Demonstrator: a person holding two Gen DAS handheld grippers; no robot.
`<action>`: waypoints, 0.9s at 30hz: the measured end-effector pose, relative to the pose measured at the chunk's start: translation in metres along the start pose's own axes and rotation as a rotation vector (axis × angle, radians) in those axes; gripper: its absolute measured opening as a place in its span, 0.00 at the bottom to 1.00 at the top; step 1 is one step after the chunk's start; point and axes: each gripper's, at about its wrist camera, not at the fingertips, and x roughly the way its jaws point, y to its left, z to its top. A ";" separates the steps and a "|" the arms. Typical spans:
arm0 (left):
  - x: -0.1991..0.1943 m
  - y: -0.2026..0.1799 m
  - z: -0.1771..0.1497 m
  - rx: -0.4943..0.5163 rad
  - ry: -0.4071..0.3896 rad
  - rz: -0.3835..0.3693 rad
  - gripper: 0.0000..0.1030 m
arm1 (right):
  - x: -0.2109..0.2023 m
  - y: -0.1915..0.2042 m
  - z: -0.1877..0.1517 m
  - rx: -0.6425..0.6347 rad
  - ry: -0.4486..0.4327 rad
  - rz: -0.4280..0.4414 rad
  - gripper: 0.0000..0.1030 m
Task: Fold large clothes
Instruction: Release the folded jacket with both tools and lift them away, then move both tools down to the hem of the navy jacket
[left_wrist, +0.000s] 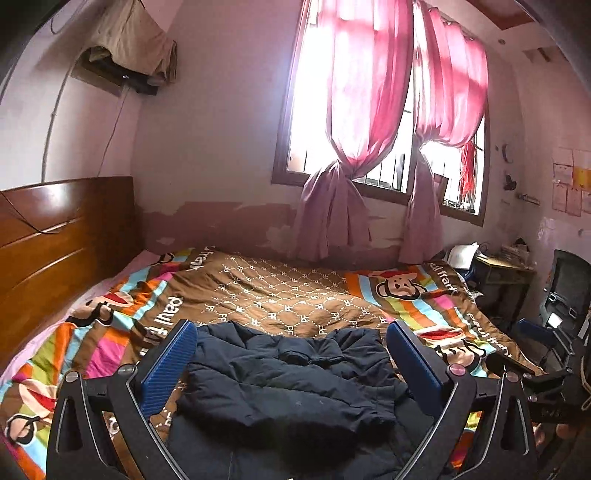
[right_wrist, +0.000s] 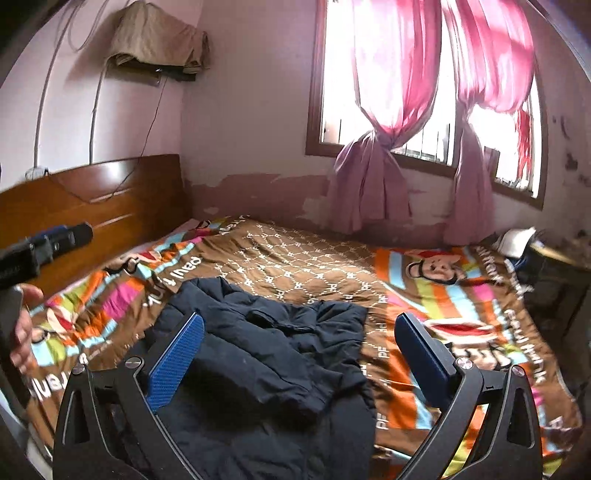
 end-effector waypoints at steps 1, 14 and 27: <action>-0.006 0.000 -0.003 0.002 -0.001 0.001 1.00 | -0.007 0.002 -0.001 -0.010 -0.005 -0.002 0.99; -0.073 -0.014 -0.052 0.099 0.032 0.061 1.00 | -0.086 0.029 -0.036 -0.073 -0.073 0.032 0.99; -0.104 -0.021 -0.129 0.169 0.083 0.109 1.00 | -0.115 0.029 -0.102 -0.101 -0.036 0.016 0.99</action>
